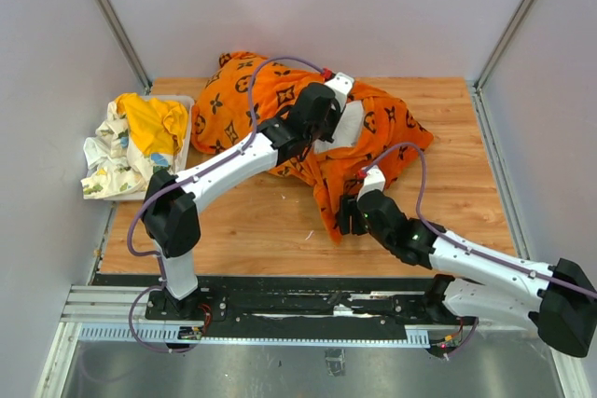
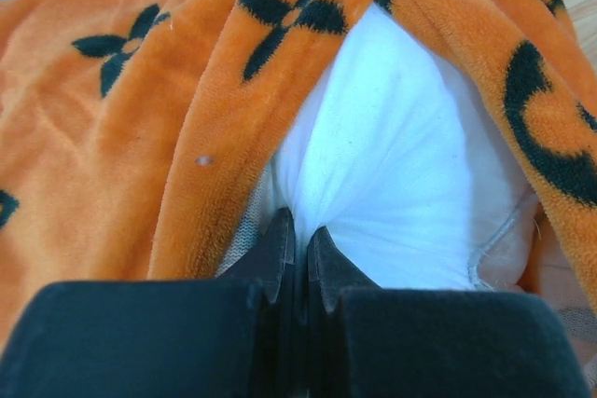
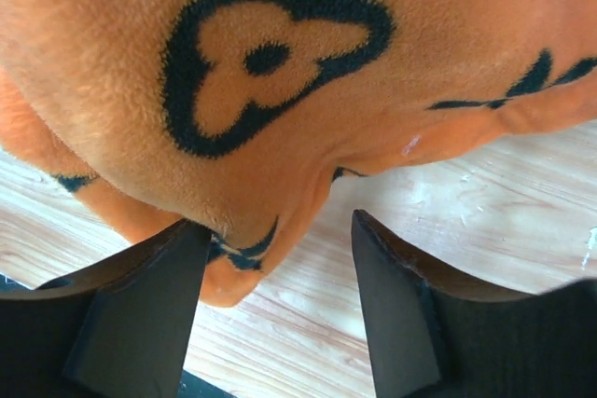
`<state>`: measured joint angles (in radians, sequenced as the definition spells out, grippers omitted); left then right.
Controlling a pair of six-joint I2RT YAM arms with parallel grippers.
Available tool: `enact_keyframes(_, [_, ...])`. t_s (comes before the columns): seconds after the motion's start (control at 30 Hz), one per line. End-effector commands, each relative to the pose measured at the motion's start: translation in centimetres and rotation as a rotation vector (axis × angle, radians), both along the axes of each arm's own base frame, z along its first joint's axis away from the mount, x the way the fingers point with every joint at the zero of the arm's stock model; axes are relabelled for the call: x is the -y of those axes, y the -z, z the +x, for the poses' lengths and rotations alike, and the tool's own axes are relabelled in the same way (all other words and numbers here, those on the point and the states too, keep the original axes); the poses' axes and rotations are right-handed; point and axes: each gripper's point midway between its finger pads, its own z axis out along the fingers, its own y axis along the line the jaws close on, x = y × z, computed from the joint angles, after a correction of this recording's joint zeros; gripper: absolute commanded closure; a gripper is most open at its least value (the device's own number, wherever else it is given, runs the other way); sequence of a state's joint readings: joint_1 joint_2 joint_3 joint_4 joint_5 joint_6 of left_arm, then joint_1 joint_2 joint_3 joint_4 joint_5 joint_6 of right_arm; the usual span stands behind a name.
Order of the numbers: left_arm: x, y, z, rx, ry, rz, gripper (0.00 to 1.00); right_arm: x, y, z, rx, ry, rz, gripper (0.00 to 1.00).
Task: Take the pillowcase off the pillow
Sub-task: Remove the pillow from the pillowcase.
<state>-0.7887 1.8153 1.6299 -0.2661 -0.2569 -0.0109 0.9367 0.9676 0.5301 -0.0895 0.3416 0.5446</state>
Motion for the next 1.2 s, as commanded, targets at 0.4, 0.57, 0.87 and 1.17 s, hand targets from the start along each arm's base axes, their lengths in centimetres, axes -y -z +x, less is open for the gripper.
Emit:
enact_keyframes(0.4, [-5.9, -6.0, 2.9, 0.125, -0.231, 0.064, 1.0, 0.3, 1.9, -0.1, -0.003, -0.042, -0.097, 0.99])
enact_keyframes(0.57, [-6.6, -9.4, 4.9, 0.193, -0.298, 0.037, 1.0, 2.1, 4.6, -1.9, -0.093, -0.02, -0.133, 0.99])
enact_keyframes(0.87, [-8.5, -15.1, 6.5, 0.318, -0.331, -0.113, 1.0, 4.7, 6.4, -3.1, -0.13, 0.031, -0.187, 0.99])
enact_keyframes(1.17, [-7.6, -16.2, 4.5, 0.376, -0.203, -0.217, 1.0, 2.3, -11.8, 2.3, 0.331, 0.013, -0.032, 0.01])
